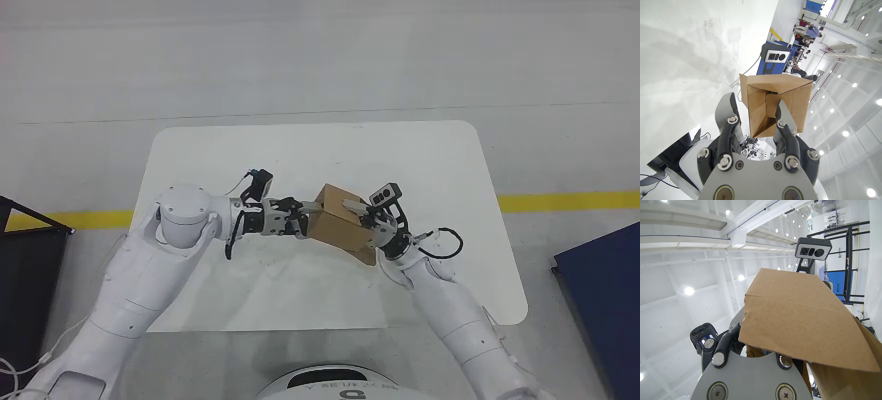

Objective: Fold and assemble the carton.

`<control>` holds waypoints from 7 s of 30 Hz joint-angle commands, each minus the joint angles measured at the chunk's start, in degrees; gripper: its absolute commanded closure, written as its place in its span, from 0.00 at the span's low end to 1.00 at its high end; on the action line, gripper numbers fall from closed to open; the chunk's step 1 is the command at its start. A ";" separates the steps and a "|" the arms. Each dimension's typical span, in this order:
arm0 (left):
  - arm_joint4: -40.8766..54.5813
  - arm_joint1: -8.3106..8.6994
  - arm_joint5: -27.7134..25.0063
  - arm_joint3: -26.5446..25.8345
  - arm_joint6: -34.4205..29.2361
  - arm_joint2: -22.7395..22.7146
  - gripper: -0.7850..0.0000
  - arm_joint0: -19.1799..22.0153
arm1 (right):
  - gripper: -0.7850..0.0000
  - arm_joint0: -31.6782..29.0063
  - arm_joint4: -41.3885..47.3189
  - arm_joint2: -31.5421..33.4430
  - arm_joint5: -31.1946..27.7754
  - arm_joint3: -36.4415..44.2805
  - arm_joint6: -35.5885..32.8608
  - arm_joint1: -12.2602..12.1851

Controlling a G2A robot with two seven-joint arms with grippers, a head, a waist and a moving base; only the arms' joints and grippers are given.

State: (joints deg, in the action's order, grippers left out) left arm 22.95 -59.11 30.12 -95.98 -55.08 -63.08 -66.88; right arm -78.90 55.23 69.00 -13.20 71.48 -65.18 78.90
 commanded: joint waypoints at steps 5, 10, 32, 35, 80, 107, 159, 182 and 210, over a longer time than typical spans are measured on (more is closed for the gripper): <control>0.48 0.05 -0.46 0.54 0.26 0.03 0.49 0.48 | 1.00 0.20 0.32 -0.08 -0.03 -0.18 -0.05 -0.03; 0.40 0.19 -0.54 0.71 0.14 0.10 0.44 0.35 | 1.00 0.42 0.38 -0.14 0.06 -0.43 0.09 -0.06; 0.85 0.11 -1.12 1.18 0.85 2.41 0.47 1.13 | 1.00 0.17 0.84 -0.07 -0.27 -0.56 -0.21 -0.28; 1.34 0.06 -1.69 0.97 1.44 2.38 0.47 1.15 | 1.00 0.07 0.92 -0.01 -0.38 -0.50 -0.47 -0.33; 13.20 2.64 -20.07 0.39 4.88 -17.32 0.00 -13.02 | 1.00 7.47 -67.70 5.14 35.17 24.93 -0.22 -8.22; 13.20 2.64 -20.07 0.39 4.88 -17.32 0.00 -13.02 | 0.00 13.86 -90.05 -9.41 44.65 33.77 -1.47 -8.75; 13.20 2.64 -20.07 0.39 4.88 -17.32 0.00 -13.02 | 0.00 1.94 -54.35 5.08 15.74 16.43 15.38 -10.52; 13.20 2.64 -20.07 0.39 4.88 -17.32 0.00 -13.02 | 0.00 5.12 -48.99 -0.96 0.10 13.22 26.85 -8.79; 12.70 2.64 -27.55 5.42 1.15 -18.74 0.00 -13.78 | 0.30 2.96 -53.67 -2.99 10.44 12.59 22.55 -9.56</control>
State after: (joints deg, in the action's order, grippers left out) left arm 35.63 -56.40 3.06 -91.60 -53.31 -82.28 -81.07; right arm -76.25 1.44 66.26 -2.83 84.50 -42.65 69.28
